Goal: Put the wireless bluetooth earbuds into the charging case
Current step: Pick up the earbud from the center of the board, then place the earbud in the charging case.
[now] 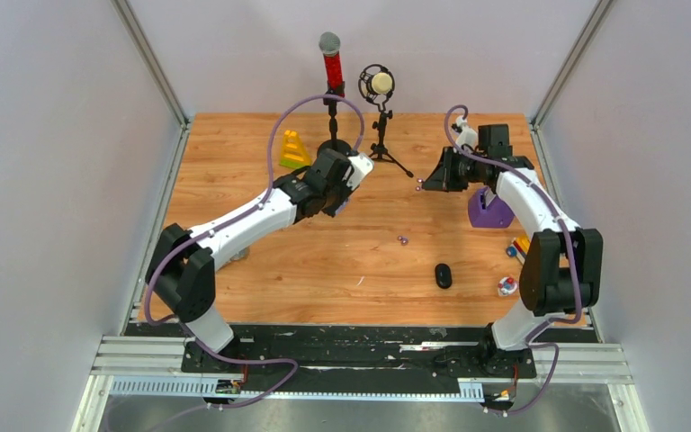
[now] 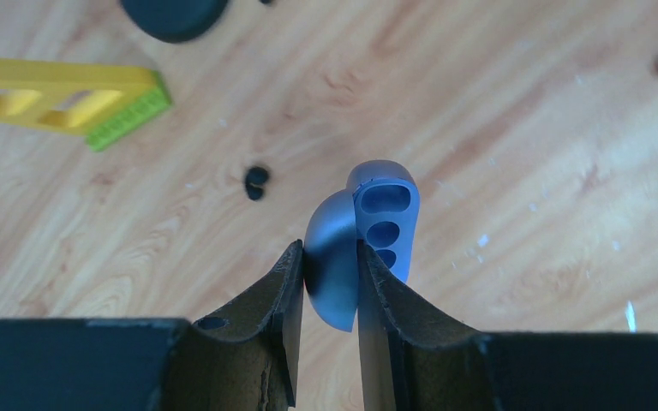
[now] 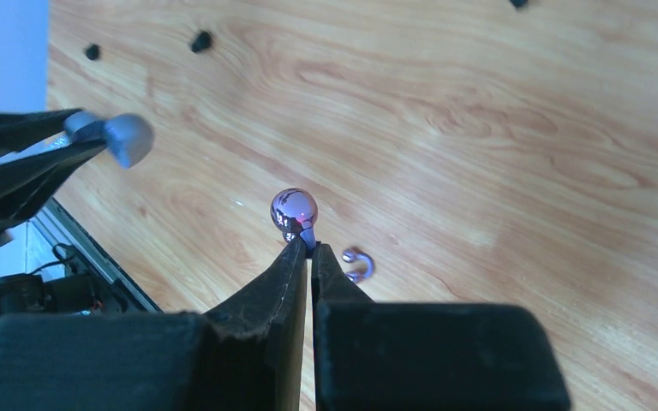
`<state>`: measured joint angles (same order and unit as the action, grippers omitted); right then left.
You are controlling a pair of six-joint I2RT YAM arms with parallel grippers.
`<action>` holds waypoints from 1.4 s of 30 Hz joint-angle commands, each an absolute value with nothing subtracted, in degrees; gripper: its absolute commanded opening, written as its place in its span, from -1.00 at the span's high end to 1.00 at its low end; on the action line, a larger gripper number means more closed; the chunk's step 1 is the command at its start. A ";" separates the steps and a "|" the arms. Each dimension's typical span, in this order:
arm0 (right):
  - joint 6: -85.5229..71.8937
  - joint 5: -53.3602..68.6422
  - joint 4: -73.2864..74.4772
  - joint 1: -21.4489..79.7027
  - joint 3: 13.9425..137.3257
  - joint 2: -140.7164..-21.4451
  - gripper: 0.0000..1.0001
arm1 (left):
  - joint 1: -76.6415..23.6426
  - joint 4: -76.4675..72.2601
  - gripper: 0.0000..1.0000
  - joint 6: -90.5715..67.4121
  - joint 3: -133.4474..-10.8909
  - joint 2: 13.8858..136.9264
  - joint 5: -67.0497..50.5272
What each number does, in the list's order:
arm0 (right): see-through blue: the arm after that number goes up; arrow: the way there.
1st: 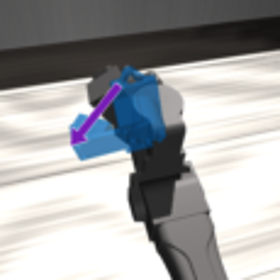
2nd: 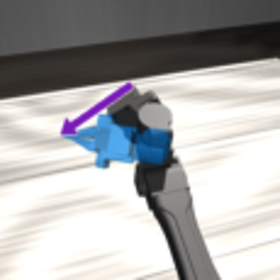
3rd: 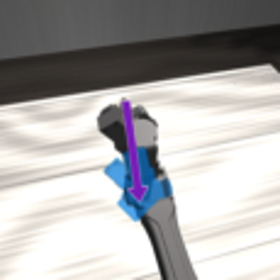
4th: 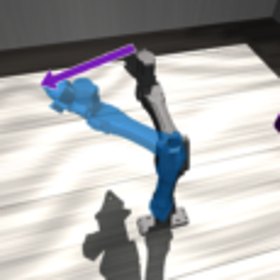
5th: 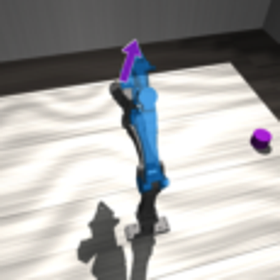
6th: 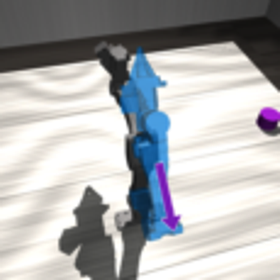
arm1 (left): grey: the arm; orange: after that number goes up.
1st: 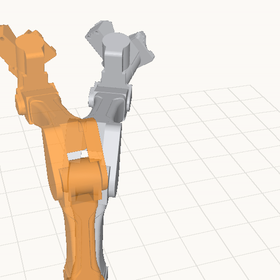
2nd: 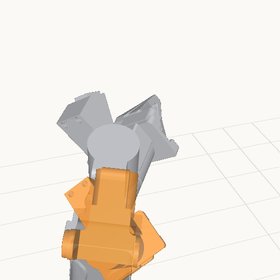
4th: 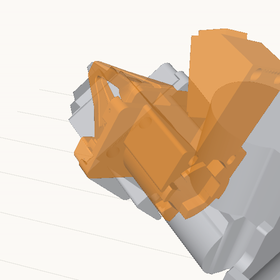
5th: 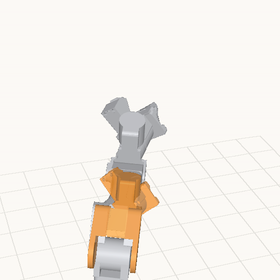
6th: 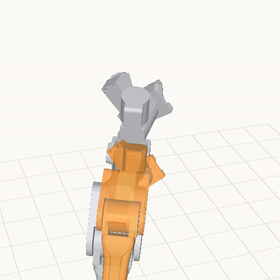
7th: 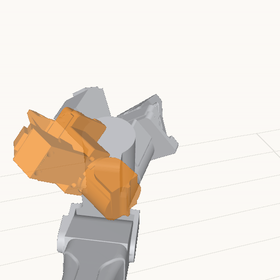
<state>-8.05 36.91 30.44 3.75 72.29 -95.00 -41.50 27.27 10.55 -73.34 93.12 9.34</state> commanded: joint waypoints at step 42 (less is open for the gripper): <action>-26.70 34.25 24.22 20.83 82.04 -99.43 0.93 | -51.40 39.64 1.00 -17.39 -95.40 104.97 34.30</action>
<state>-24.47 34.48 27.49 20.56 83.74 -103.13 -51.33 40.56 -15.64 -93.76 106.83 34.52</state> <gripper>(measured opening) 0.050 0.334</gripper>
